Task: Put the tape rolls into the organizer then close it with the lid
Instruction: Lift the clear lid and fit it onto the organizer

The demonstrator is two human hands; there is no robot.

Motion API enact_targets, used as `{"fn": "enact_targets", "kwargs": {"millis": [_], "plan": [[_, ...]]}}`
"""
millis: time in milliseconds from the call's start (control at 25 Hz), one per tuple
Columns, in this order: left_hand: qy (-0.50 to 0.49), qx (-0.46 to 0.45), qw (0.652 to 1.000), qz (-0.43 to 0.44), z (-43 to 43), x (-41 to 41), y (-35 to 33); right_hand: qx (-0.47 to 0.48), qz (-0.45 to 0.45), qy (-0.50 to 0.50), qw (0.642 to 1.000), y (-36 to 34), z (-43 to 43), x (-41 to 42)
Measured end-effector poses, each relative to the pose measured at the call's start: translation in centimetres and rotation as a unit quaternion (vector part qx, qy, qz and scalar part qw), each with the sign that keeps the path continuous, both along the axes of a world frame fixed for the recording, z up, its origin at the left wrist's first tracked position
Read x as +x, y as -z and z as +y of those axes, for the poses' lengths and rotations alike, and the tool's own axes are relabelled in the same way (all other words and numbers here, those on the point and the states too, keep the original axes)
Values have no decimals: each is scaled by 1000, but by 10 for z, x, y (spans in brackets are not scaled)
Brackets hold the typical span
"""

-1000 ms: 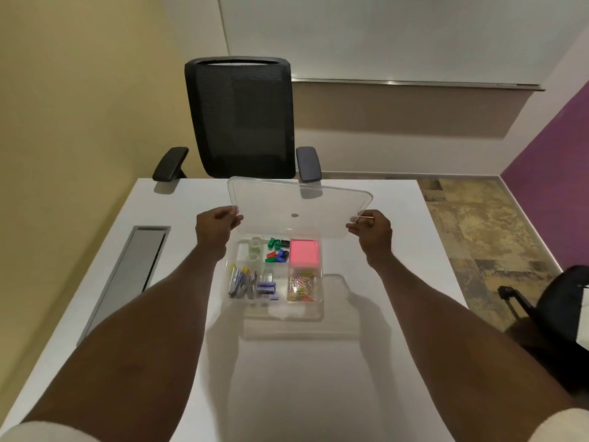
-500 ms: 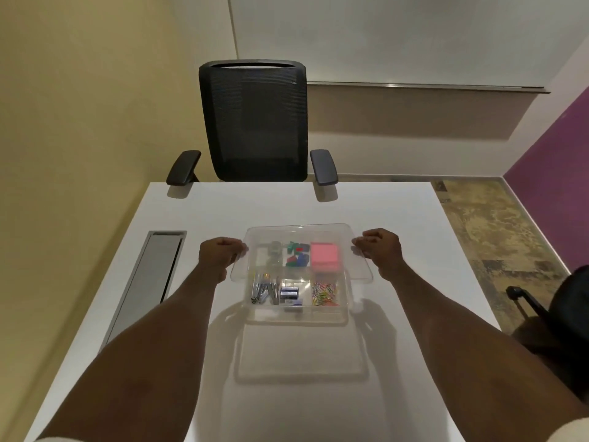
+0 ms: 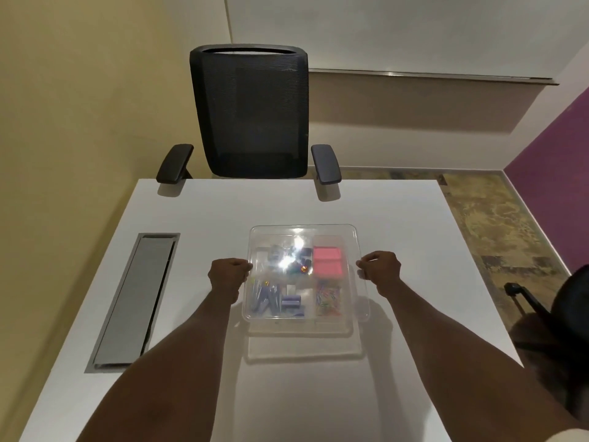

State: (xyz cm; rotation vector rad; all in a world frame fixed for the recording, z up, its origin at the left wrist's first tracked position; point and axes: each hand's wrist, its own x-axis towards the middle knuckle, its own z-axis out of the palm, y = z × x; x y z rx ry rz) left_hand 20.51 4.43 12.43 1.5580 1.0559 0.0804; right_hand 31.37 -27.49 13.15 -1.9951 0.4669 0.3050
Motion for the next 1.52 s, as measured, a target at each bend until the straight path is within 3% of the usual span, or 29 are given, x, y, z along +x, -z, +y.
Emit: {"fn": "enact_targets", "kwargs": {"millis": [200, 920, 1040, 1120, 1280, 1400, 1520], "plan": [[13, 62, 998, 25, -6, 8, 23, -113, 24, -45, 992, 27, 8, 7], [-6, 119, 988, 98, -10, 28, 62, -151, 56, -44, 986, 65, 32, 15], [84, 285, 950, 93, -26, 34, 59, -244, 5, -125, 962, 61, 41, 11], [210, 354, 910, 57, -45, 49, 59, -306, -60, -206, 928, 60, 49, 13], [406, 329, 852, 29, -90, 89, 69, -339, -79, -319, 882, 66, 65, 28], [465, 373, 798, 91, -108, 113, 79, -377, -68, -364, 849, 75, 68, 36], [491, 389, 771, 112, -113, 123, 86, -386, -55, -370, 843, 83, 66, 38]]}}
